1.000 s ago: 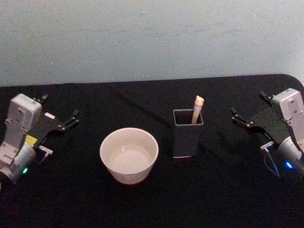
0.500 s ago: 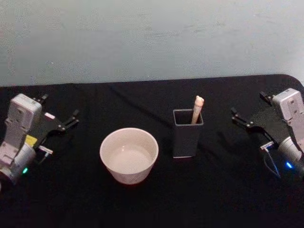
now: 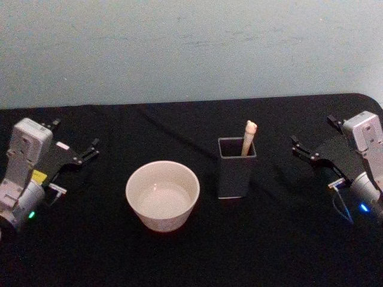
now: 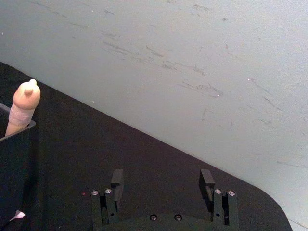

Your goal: Pick up the stirring spoon with one hand, stir inside the cup, then place it back in its original position.

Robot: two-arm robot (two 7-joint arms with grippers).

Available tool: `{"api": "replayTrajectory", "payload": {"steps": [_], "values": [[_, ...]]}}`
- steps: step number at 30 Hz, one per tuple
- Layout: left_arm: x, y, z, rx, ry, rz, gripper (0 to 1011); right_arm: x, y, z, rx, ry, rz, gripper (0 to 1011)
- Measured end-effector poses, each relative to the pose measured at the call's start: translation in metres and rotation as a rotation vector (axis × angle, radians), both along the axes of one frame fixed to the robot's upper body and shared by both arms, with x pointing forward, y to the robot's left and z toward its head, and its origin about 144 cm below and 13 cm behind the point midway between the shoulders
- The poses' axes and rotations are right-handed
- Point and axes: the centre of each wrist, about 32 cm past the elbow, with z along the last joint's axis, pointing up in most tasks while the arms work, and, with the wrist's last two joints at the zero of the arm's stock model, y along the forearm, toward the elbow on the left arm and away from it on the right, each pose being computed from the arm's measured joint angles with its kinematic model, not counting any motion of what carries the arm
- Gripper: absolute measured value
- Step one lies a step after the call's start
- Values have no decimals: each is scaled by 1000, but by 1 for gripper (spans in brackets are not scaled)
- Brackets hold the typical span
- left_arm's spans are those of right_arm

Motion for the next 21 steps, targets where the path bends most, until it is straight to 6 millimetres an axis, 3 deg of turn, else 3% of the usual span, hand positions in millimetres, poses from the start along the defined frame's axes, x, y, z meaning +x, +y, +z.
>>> {"api": "replayTrajectory", "payload": {"steps": [21], "values": [[0,0,0,0,0,0,1001,0,0,0,0,0,0,1002]]}}
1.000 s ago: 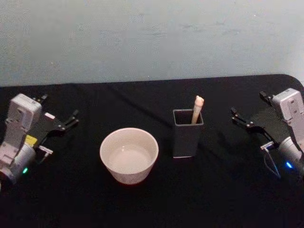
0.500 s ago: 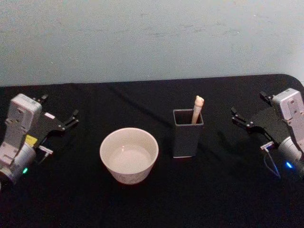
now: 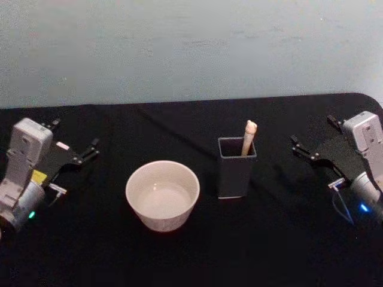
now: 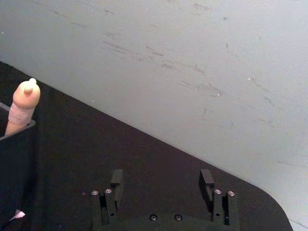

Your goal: Pick up the stirring spoon with one hand, stir inside the cup, then place it back in its original position.

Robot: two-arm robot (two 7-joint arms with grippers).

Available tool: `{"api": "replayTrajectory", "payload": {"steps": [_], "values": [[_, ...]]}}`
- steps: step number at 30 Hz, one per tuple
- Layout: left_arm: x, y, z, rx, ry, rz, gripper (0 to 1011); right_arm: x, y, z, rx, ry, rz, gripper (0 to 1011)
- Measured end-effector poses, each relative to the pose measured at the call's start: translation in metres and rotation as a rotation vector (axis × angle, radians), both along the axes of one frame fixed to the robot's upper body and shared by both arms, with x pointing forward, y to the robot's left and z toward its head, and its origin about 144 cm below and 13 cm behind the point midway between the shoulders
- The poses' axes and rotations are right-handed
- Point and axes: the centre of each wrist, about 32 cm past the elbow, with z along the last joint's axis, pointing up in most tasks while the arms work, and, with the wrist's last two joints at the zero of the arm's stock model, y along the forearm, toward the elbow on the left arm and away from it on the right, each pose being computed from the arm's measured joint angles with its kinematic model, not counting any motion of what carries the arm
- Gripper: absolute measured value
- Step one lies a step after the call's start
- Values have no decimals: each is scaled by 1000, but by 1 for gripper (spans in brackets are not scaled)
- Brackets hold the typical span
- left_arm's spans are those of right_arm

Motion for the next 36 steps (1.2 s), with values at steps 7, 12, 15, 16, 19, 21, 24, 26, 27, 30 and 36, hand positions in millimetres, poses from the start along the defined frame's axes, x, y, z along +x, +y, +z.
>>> {"api": "replayTrajectory", "payload": {"steps": [7,12,15,16,19,21,24,26,27,30,36], "values": [[0,0,0,0,0,0,1001,0,0,0,0,0,0,1002],[0,0,0,0,0,0,1001,0,0,0,0,0,0,1002],[0,0,0,0,0,0,1001,0,0,0,0,0,0,1002],[0,0,0,0,0,0,1001,0,0,0,0,0,0,1002],[0,0,0,0,0,0,1001,0,0,0,0,0,0,1002],[0,0,0,0,0,0,1001,0,0,0,0,0,0,1002],[0,0,0,0,0,0,1001,0,0,0,0,0,0,1002],[0,0,0,0,0,0,1001,0,0,1,3,1,6,1002],[0,0,0,0,0,0,1001,-1,0,2,8,3,11,1002],[0,0,0,0,0,0,1001,-3,-1,5,37,15,32,1002],[0,0,0,0,0,0,1001,-10,-5,17,138,57,112,1002]]}}
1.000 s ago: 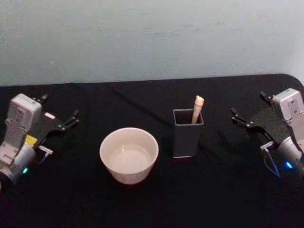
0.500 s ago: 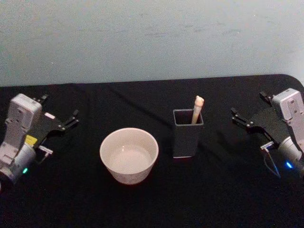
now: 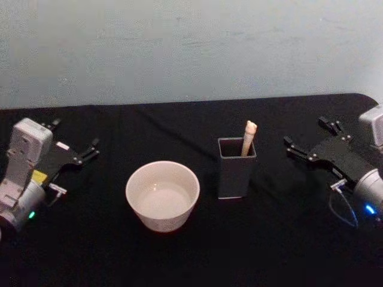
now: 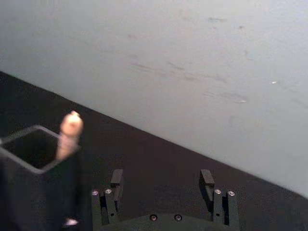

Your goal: Pick up the stirring spoon with one hand, stir inside the cup, then place it back in its original position.

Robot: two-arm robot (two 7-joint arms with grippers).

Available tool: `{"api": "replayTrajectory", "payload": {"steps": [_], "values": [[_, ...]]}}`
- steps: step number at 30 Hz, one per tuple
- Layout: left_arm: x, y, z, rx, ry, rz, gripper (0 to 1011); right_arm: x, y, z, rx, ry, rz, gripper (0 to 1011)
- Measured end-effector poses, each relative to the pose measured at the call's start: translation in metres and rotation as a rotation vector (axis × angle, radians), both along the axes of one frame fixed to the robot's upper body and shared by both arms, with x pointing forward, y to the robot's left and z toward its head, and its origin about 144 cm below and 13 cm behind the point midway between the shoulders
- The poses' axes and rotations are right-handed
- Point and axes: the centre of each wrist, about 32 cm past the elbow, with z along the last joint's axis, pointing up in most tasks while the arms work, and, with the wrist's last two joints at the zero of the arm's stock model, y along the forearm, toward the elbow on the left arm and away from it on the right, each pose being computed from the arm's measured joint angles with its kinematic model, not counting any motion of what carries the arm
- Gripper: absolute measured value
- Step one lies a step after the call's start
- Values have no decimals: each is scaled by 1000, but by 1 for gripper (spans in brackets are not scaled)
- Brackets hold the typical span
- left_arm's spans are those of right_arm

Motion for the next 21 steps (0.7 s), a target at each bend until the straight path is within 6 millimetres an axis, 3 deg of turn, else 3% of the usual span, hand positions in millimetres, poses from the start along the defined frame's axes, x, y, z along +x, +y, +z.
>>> {"api": "replayTrajectory", "payload": {"steps": [13,21], "values": [[0,0,0,0,0,0,1001,-8,-3,15,191,122,213,1002],[0,0,0,0,0,0,1001,8,15,11,215,138,257,1002]]}}
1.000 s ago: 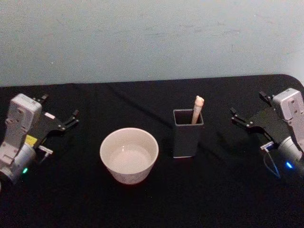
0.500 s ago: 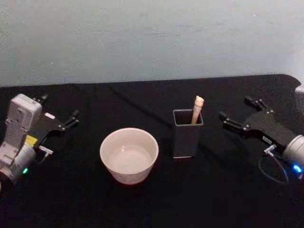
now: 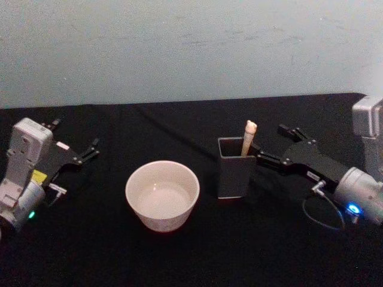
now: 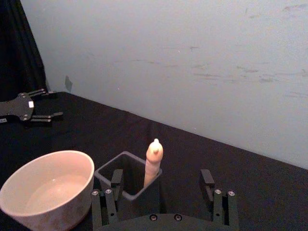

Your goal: Pick up the stirring spoon with one hand, stir inside the cup, then place it back in its original position.

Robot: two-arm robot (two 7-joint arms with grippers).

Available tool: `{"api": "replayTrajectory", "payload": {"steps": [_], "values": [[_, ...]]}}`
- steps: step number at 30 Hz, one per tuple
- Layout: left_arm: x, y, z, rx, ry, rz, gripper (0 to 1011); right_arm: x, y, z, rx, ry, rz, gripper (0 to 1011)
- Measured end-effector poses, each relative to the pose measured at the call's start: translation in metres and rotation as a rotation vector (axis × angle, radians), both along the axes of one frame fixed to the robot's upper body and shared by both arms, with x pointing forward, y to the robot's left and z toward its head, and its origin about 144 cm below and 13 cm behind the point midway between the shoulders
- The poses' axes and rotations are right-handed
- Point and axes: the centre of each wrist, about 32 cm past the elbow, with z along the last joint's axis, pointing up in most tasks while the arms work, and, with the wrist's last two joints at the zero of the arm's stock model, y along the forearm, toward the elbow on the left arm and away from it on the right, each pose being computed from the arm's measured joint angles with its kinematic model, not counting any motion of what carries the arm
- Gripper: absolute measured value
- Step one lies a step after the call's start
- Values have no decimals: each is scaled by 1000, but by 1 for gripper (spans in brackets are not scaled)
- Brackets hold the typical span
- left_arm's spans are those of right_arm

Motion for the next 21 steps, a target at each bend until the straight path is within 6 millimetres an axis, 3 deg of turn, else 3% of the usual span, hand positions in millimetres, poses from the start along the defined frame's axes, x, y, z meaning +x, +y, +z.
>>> {"api": "replayTrajectory", "payload": {"steps": [10,21], "values": [[0,0,0,0,0,0,1001,25,19,-5,14,-3,7,1002],[0,0,0,0,0,0,1002,37,30,-8,18,-2,1,1002]]}}
